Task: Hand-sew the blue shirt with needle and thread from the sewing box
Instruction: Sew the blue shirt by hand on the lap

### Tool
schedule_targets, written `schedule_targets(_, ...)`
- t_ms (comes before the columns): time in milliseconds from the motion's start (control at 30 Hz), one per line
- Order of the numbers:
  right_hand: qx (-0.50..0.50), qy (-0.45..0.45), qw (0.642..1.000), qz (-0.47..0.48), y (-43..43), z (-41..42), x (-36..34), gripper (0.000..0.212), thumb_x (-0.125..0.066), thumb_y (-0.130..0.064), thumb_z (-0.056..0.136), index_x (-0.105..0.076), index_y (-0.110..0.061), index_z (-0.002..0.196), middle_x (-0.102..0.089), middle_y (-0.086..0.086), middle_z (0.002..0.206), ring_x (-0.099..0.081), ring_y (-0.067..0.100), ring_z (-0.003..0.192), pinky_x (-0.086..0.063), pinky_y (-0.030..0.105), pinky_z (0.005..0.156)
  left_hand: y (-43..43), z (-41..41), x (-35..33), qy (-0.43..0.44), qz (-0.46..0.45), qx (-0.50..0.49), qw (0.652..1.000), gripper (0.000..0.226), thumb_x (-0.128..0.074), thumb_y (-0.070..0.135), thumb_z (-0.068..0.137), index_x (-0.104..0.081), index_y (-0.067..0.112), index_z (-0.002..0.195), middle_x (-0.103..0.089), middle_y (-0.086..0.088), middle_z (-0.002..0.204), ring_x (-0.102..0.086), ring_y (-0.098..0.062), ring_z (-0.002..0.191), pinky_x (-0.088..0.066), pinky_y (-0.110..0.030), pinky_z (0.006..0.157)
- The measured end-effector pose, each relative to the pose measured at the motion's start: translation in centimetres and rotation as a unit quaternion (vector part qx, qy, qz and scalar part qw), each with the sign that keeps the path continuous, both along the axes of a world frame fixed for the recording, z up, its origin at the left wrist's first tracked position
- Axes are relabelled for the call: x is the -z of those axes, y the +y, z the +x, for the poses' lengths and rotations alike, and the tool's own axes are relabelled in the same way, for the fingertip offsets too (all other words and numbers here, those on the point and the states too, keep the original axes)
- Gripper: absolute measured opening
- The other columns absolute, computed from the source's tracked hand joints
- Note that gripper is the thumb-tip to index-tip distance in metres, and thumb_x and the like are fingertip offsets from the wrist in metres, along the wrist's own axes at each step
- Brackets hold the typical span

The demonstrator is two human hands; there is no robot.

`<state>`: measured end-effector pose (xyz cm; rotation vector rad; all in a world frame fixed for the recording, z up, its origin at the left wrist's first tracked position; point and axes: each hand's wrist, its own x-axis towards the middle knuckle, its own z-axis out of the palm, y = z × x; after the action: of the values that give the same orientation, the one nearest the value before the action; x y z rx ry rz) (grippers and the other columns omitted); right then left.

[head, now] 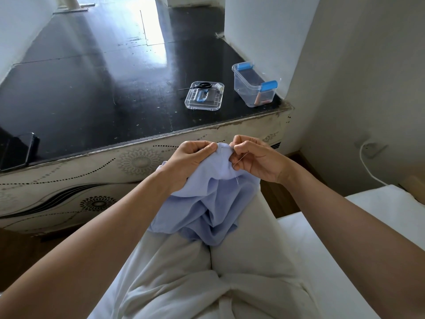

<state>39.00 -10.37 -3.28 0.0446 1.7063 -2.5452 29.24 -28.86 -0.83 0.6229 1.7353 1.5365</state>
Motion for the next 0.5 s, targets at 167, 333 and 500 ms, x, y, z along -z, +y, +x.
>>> schedule_targets(167,0.000,0.004,1.000,-0.027,-0.09,-0.15,0.12,0.013,-0.060,-0.015,0.084,-0.050,-0.006,0.086,-0.061,0.006,0.077,-0.062,0.012,0.071,-0.056,0.022,0.066,0.12,0.15,-0.24,-0.011,0.002,-0.003,1.000,0.019,-0.055,0.021,0.097,-0.072,0.015,0.091,-0.072,0.000,0.081,-0.065,-0.011,0.073,-0.054,-0.023,0.067)
schedule_targets(333,0.000,0.007,0.999,-0.043,-0.25,-0.31,0.04,0.019,-0.063,-0.017,0.079,-0.050,-0.005,0.085,-0.061,0.006,0.075,-0.062,0.011,0.070,-0.055,0.022,0.065,0.19,0.28,-0.45,-0.028,0.000,-0.015,0.999,0.018,-0.057,0.022,0.096,-0.072,0.015,0.092,-0.072,-0.003,0.084,-0.065,-0.015,0.075,-0.054,-0.025,0.069)
schedule_targets(500,-0.011,0.017,0.999,-0.044,-0.23,-0.32,0.38,0.022,-0.073,-0.018,0.081,-0.056,-0.005,0.083,-0.060,0.009,0.077,-0.060,0.013,0.071,-0.055,0.021,0.067,0.21,0.48,-0.61,-0.070,0.016,-0.007,0.997,0.017,-0.056,0.020,0.096,-0.072,0.014,0.092,-0.073,-0.002,0.082,-0.066,-0.013,0.073,-0.056,-0.023,0.067)
